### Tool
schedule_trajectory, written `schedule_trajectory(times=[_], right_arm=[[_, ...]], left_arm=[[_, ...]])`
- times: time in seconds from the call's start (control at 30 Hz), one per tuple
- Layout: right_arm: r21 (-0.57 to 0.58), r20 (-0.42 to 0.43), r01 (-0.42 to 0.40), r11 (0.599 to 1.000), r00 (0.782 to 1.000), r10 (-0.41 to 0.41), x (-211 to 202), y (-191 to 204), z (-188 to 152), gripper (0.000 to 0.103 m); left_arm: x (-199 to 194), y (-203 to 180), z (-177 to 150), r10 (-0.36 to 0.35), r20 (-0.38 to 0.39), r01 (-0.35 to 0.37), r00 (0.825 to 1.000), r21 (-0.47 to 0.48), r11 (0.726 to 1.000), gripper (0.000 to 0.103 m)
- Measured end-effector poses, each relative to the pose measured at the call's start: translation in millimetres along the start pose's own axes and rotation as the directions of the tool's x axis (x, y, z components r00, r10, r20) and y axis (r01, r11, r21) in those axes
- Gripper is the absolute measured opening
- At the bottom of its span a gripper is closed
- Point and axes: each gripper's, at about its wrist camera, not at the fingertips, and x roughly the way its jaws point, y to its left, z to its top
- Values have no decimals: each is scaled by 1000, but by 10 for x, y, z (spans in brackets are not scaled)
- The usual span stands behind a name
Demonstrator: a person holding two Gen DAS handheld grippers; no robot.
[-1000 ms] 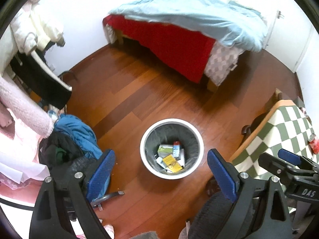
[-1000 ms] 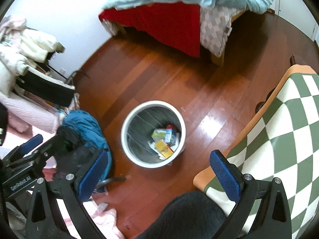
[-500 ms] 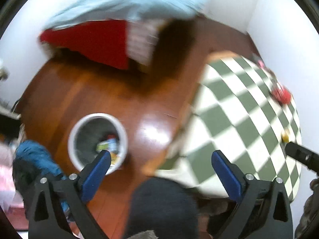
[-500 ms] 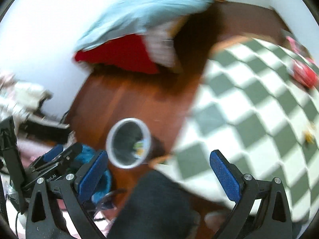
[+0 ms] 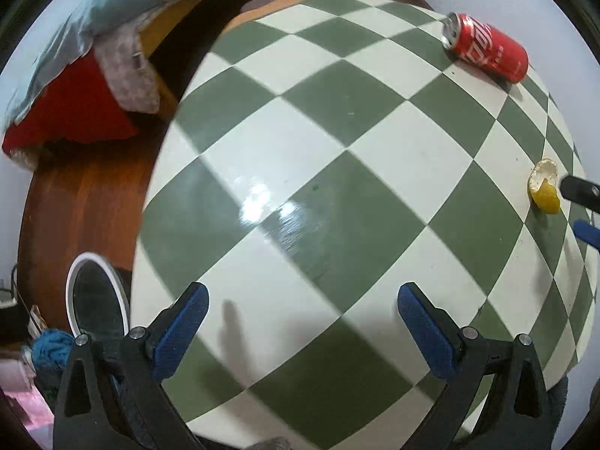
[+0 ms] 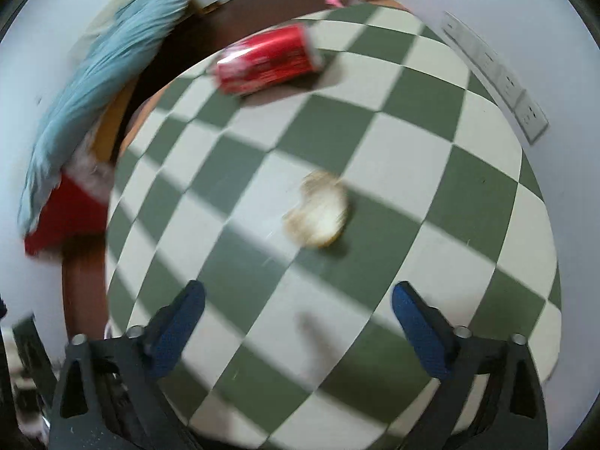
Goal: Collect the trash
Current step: 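Grasp the orange peel with the right tool while the left tool grasps the red can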
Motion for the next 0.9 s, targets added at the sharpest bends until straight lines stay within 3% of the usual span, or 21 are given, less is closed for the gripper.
schedule_trajectory(times=[0.17, 0.23, 0.43, 0.6, 0.63, 0.73, 0.9], right_arm=[[30, 7, -20, 999, 1000, 20, 293, -147, 272, 71], [-2, 19, -5, 1000, 1000, 5, 361, -90, 310, 52], [-113, 75, 44, 993, 997, -36, 412, 98, 340, 19], [-100, 91, 11, 995, 996, -2, 306, -41, 403, 15], [-89, 96, 4, 996, 995, 4, 246, -105, 408, 8], [-51, 113, -7, 999, 994, 13, 135, -270, 498, 7], [13, 112, 6, 1000, 994, -8, 75, -632, 766, 7]], left_arm=[[10, -83, 76, 23, 5, -23, 1000, 20, 1000, 103], [17, -97, 98, 29, 3, -29, 1000, 23, 999, 103], [31, -321, 209, 65, 27, -67, 998, 101, 993, 103], [-45, -582, 365, 74, 67, -86, 995, 187, 979, 103], [-76, -707, 436, 73, 85, -91, 994, 233, 968, 103], [-166, -1001, 646, 81, 145, -127, 986, 345, 930, 103], [-336, -1547, 1209, 85, 266, -220, 960, 534, 816, 103]])
